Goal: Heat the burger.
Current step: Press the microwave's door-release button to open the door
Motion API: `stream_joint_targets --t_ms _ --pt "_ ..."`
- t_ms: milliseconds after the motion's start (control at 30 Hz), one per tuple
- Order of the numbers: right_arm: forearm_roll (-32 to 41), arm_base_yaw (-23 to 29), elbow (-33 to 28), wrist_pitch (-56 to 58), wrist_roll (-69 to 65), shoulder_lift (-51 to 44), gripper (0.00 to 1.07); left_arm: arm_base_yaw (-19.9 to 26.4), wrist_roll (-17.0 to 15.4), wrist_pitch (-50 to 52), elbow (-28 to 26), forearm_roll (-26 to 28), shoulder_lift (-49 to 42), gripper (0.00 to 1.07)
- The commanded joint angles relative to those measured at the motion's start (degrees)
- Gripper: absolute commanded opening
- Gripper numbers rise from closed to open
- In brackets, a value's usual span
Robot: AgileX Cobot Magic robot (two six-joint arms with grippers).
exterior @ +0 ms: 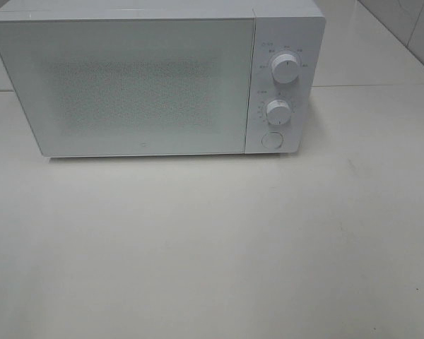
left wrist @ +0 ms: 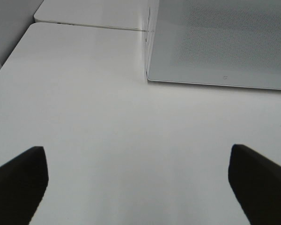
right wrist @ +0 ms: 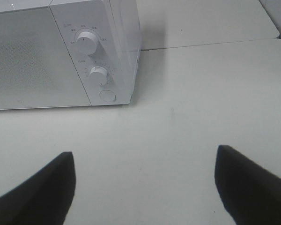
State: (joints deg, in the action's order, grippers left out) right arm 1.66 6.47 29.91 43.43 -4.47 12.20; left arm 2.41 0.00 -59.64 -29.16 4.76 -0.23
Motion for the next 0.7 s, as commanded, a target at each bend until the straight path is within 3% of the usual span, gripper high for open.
stream_joint_targets --t_ms 33,633,700 --pt "-0.2 -0.5 0.2 -3.3 -0.3 3.0 0.76 0.2 0.0 0.4 0.2 0.3 -1.1 1.00" --pt "0.1 -0.5 0.2 -19.0 -0.3 22.6 0.74 0.2 0.0 0.4 0.2 0.3 -1.1 1.00" --pt "0.1 -0.5 -1.5 -26.2 -0.3 26.2 0.74 0.2 0.0 0.4 0.2 0.3 -1.1 1.00"
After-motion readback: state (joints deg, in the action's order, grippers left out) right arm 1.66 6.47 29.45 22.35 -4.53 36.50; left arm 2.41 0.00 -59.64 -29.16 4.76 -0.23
